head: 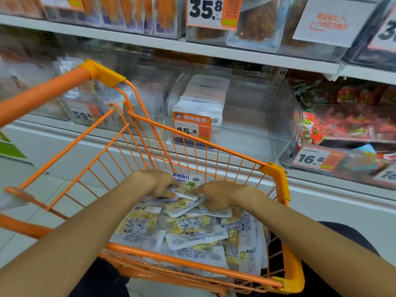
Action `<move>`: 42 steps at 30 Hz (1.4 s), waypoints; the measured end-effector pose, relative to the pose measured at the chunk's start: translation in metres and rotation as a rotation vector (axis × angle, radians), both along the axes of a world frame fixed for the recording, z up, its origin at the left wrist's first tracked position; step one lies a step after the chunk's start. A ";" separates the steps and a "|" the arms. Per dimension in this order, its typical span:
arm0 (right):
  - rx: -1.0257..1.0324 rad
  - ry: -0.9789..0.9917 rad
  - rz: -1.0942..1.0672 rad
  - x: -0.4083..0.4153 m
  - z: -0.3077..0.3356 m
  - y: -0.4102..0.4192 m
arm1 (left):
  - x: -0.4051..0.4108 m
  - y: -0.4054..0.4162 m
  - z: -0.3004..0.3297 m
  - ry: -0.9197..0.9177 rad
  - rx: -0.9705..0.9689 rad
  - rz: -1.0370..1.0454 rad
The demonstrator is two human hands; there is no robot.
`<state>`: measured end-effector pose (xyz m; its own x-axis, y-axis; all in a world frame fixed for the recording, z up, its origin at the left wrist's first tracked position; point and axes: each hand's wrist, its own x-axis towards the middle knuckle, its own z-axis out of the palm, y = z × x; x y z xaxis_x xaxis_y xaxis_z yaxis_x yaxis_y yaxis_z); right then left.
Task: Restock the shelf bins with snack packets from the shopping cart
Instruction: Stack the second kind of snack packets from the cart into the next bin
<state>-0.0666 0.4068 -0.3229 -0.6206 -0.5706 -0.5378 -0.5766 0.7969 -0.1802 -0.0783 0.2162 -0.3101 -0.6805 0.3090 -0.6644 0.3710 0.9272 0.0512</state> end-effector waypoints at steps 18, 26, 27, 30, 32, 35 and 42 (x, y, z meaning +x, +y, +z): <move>-0.337 0.099 -0.339 -0.001 0.051 0.047 | -0.013 -0.005 0.003 0.062 0.830 0.395; -0.618 0.398 -0.394 0.010 0.060 0.038 | -0.008 -0.008 0.026 -0.249 0.952 0.678; -0.727 0.377 -0.446 0.008 0.060 0.039 | -0.007 -0.010 0.028 -0.267 0.978 0.686; -1.027 0.319 -0.584 -0.002 0.067 0.043 | -0.002 -0.011 0.042 -0.282 1.031 0.662; -1.119 0.292 -0.601 -0.006 0.074 0.045 | 0.001 -0.010 0.050 -0.336 1.048 0.578; -1.163 0.333 -0.563 -0.005 0.074 0.039 | 0.007 -0.004 0.057 -0.321 0.947 0.437; -0.949 0.328 -0.428 0.006 0.065 0.014 | 0.010 -0.010 0.063 -0.328 0.939 0.347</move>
